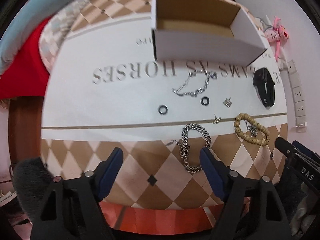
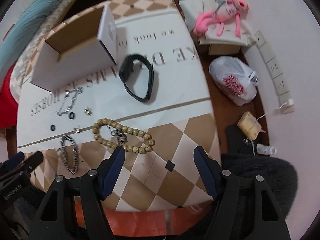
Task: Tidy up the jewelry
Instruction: 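Grasp the thick silver chain bracelet with the left tool while the right tool grasps the wooden bead bracelet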
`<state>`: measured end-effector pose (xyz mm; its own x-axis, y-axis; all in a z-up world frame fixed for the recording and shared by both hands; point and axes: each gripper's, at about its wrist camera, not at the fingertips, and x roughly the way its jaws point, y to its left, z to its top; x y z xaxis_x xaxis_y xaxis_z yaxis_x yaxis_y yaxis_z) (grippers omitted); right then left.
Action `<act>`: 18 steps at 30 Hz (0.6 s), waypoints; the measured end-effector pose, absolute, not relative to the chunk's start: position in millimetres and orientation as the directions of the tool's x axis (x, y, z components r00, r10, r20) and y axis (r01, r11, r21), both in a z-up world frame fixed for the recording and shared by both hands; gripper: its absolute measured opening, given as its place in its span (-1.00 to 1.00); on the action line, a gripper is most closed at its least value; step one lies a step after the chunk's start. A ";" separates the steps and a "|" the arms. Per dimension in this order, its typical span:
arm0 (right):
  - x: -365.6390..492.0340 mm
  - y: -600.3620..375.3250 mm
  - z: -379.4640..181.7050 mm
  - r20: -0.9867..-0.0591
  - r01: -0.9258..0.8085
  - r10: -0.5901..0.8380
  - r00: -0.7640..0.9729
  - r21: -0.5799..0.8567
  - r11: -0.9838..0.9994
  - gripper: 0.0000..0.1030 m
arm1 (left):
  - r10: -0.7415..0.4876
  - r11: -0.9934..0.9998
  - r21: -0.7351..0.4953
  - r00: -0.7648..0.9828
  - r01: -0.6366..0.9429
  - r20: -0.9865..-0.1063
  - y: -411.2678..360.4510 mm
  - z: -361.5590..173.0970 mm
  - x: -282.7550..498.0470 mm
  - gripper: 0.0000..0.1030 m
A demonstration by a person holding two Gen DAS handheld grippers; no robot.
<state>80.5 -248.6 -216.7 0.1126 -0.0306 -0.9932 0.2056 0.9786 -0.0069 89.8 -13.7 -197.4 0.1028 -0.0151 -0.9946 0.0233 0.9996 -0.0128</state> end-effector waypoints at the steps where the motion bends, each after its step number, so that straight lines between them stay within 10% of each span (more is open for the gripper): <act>1: 80.9 -249.7 -221.7 -0.994 0.210 -0.029 0.107 -0.006 0.978 0.39 | -0.027 0.999 -0.024 0.095 0.025 -0.995 -14.6 -202.2 90.6 0.46; 14: 86.7 -254.2 -257.1 -0.997 0.227 -0.013 0.081 0.005 0.974 -0.06 | -0.025 0.997 -0.020 0.059 0.072 -0.998 -28.6 -249.7 101.5 -0.05; 18: 85.3 -246.0 -256.6 -0.994 0.210 -0.055 0.098 -0.033 0.977 -0.17 | -0.023 0.995 -0.011 0.112 0.100 -0.993 -36.3 -247.8 103.1 -0.87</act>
